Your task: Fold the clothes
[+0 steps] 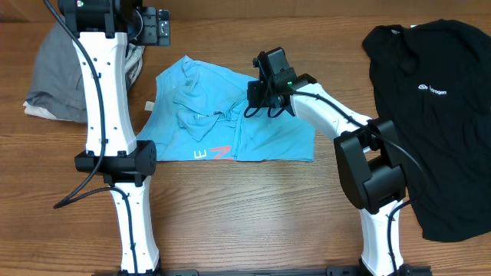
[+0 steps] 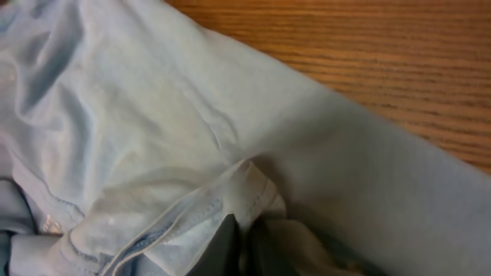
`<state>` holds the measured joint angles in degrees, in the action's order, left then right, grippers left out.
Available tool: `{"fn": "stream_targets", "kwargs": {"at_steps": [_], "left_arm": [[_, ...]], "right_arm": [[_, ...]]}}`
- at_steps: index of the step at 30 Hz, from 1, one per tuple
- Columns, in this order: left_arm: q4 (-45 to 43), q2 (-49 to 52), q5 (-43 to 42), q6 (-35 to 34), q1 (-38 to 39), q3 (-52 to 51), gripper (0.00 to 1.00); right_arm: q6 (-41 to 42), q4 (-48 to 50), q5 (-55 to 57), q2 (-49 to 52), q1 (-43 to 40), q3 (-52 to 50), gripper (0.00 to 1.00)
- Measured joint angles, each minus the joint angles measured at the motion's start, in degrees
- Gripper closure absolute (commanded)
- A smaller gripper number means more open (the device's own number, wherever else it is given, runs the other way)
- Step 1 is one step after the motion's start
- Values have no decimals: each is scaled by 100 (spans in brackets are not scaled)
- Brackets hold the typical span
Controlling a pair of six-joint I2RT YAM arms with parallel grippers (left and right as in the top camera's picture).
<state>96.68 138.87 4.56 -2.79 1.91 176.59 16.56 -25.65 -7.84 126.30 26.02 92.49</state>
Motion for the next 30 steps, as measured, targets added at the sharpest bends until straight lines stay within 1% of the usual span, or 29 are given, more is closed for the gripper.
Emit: {"fn": "stream_targets", "kwargs": {"at_steps": [3,10,15,16,17,18,19,23,24,26,28,29,30], "left_arm": [[0,2,0,0,0,0,0],[0,2,0,0,0,0,0],[0,2,0,0,0,0,0],[0,2,0,0,0,0,0],[0,2,0,0,0,0,0],[0,2,0,0,0,0,0],[0,2,0,0,0,0,0],[0,2,0,0,0,0,0],[0,2,0,0,0,0,0],[0,2,-2,-2,0,0,0],[0,2,-9,-2,0,0,0],[0,2,-46,-2,0,0,0],[0,2,-98,-2,0,0,0]], "right_arm": [[-9,-28,-2,0,0,116,96],[-7,-109,28,4,-7,798,96],[-9,-50,72,11,-11,876,96],[-7,-24,83,20,-11,876,92],[-7,9,85,24,-11,876,76],[-13,63,85,37,-11,876,51],[-7,111,94,48,-11,876,32],[-4,216,109,72,-11,879,2],[-31,168,116,72,-11,883,0],[-24,-90,122,72,-13,940,0],[-9,-656,127,72,-22,1106,0],[-9,-748,122,72,-24,1141,0],[-4,-1139,127,59,-39,1287,0]]}}
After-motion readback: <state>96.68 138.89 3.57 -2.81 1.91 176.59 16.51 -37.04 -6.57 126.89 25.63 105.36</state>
